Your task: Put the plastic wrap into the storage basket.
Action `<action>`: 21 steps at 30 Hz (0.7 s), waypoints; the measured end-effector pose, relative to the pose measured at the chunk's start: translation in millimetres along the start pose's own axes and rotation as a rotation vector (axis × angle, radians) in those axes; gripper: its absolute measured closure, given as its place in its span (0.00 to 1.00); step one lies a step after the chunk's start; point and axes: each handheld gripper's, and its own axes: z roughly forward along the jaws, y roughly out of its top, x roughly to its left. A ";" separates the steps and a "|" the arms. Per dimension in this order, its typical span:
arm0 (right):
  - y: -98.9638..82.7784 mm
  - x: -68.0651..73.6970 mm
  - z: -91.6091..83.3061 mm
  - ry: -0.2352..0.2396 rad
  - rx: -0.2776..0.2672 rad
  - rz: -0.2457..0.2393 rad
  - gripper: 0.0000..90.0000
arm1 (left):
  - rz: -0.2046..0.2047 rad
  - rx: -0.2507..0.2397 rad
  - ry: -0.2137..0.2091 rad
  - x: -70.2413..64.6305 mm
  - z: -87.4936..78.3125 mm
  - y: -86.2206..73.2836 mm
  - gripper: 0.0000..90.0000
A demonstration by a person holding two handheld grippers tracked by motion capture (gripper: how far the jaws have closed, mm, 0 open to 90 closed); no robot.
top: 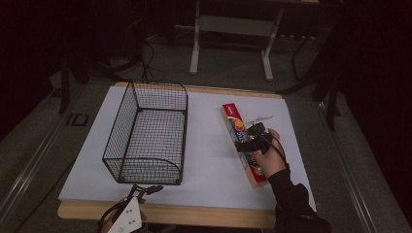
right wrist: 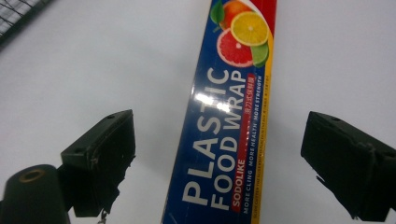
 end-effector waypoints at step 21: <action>37.4 -8.9 33.9 -0.028 0.299 0.092 0.15 | 0.000 -0.001 -0.009 -0.1 -0.9 0.2 0.02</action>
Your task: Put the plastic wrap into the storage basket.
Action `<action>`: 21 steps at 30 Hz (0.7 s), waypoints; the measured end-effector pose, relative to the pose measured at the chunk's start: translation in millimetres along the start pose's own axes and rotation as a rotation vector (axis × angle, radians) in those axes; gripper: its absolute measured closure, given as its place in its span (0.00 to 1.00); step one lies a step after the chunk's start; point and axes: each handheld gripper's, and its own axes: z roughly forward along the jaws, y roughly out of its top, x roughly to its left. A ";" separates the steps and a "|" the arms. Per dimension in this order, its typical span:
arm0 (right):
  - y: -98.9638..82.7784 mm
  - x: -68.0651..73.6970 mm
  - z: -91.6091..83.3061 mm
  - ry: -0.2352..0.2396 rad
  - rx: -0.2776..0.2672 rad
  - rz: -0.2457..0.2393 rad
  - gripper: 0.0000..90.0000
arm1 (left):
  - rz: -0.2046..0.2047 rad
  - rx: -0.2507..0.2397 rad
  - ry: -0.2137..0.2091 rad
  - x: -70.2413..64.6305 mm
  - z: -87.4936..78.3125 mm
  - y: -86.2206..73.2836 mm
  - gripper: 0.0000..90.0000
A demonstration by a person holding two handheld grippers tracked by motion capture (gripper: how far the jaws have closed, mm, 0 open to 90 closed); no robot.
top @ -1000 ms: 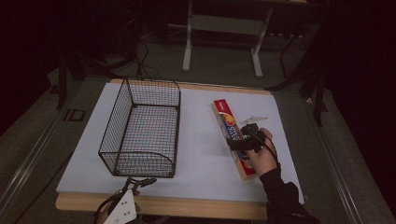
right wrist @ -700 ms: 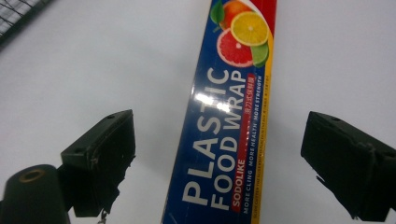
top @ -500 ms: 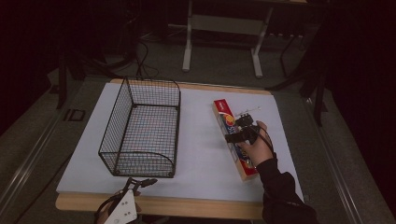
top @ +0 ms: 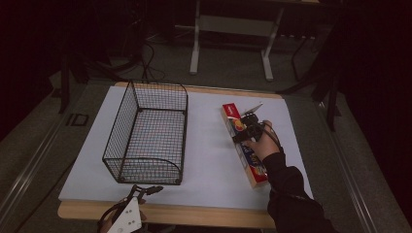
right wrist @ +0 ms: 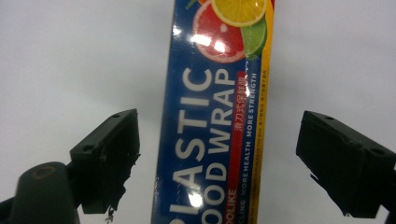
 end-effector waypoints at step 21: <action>14.9 -1.9 36.4 0.041 0.190 0.047 0.39 | 0.003 0.008 -0.007 -0.7 0.6 -0.4 0.02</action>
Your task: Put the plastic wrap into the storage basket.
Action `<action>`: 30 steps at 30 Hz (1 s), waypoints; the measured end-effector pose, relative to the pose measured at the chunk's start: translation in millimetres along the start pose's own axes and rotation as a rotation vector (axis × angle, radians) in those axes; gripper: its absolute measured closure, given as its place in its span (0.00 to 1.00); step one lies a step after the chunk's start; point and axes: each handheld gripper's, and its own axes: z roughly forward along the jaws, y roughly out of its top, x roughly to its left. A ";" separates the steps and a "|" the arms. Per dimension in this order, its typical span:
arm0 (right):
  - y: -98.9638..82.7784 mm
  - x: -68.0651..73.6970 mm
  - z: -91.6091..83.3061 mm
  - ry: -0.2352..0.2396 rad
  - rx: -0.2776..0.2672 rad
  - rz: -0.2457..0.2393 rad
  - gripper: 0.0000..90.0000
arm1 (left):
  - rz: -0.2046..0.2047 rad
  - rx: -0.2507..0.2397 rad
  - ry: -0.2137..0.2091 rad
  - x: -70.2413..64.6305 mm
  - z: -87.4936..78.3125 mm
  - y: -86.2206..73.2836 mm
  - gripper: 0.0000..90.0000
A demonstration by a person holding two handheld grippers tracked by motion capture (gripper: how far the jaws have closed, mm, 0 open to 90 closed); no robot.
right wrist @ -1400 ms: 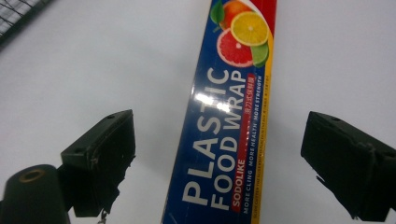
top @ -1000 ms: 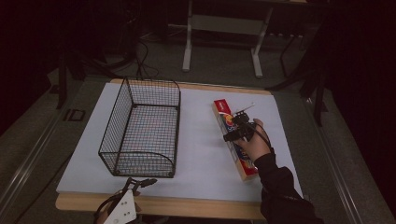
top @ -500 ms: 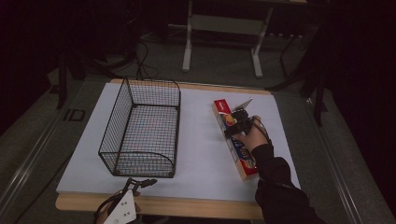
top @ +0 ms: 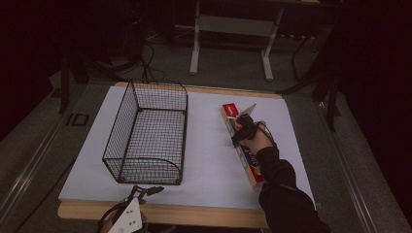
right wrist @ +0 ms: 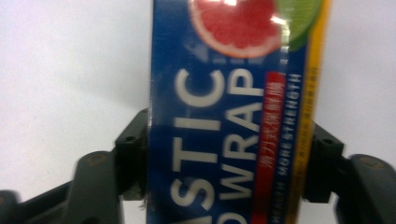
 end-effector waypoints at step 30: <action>6.2 6.0 -56.0 -0.049 -0.097 0.025 0.44 | -0.007 -0.005 0.000 0.4 0.3 -0.2 0.02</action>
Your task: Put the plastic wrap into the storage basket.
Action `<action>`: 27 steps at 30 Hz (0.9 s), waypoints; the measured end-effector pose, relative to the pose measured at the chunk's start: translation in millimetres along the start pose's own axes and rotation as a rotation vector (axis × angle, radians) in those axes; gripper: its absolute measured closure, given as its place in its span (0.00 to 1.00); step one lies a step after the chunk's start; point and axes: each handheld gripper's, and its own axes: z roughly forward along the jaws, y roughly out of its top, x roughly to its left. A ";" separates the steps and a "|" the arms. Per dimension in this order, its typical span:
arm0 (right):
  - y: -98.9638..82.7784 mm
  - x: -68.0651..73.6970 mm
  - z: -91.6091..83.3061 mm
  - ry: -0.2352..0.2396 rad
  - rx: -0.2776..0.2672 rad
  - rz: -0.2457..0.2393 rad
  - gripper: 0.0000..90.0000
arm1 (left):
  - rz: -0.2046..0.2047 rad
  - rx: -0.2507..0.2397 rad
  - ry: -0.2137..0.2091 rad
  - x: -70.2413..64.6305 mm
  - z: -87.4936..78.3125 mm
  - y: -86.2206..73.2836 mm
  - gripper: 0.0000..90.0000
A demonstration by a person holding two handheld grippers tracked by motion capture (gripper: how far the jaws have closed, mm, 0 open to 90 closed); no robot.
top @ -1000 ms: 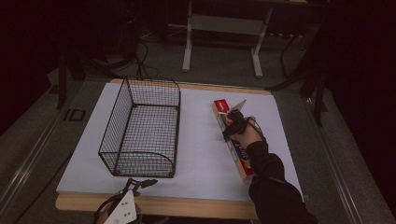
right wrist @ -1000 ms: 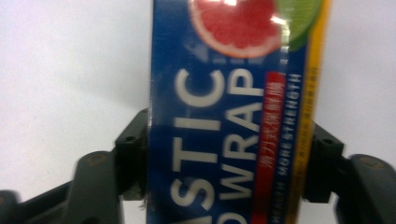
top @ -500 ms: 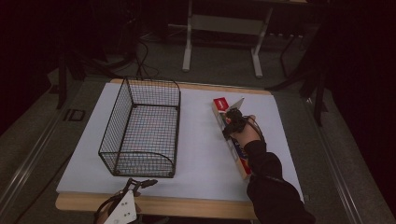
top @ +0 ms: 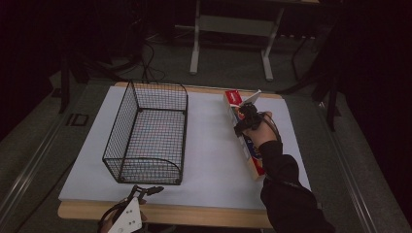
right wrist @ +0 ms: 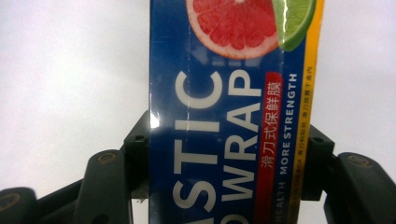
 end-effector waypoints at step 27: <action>31.2 56.4 -68.4 0.024 -0.164 -0.076 0.44 | 0.004 0.005 0.011 -0.2 -0.1 0.1 0.02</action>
